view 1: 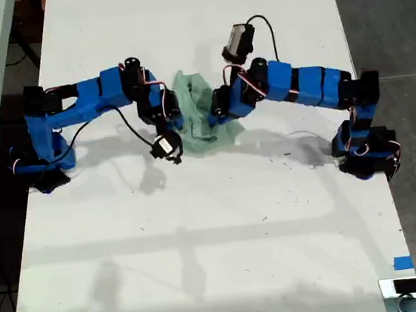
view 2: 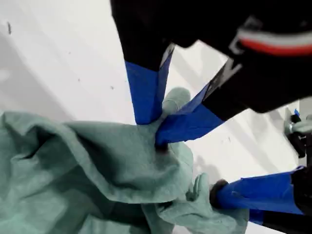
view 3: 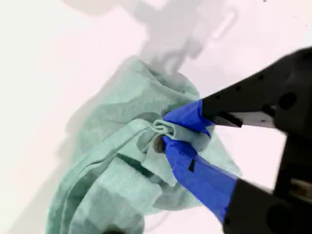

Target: Fold t shirt

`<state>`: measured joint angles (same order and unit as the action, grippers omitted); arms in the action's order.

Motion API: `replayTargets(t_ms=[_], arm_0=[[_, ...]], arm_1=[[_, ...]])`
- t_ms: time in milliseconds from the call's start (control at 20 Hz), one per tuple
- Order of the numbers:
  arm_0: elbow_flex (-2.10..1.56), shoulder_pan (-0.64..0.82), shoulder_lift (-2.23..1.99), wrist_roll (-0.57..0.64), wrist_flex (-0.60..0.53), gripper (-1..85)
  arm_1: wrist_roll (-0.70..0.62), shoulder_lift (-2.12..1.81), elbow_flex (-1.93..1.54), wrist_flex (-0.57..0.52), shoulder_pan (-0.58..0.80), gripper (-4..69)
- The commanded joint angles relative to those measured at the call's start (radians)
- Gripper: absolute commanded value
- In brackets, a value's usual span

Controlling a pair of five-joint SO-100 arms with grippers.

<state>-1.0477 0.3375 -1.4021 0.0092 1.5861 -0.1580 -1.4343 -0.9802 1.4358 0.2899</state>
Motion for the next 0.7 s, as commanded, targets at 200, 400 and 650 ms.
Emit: replayTargets(t_ms=[200,400,650], arm_0=[[0.051,0.311,-0.048,0.127,0.002,24.5],[0.032,0.4,-0.19,0.206,0.009,18.6],[-0.143,0.492,-0.68,0.264,0.014,-0.1]], arm_1=[[-0.216,-0.061,0.049,-0.054,0.255,31.6],[-0.25,-0.153,0.058,0.066,0.373,31.8],[-0.253,-0.474,-0.021,0.275,0.41,-0.2]])
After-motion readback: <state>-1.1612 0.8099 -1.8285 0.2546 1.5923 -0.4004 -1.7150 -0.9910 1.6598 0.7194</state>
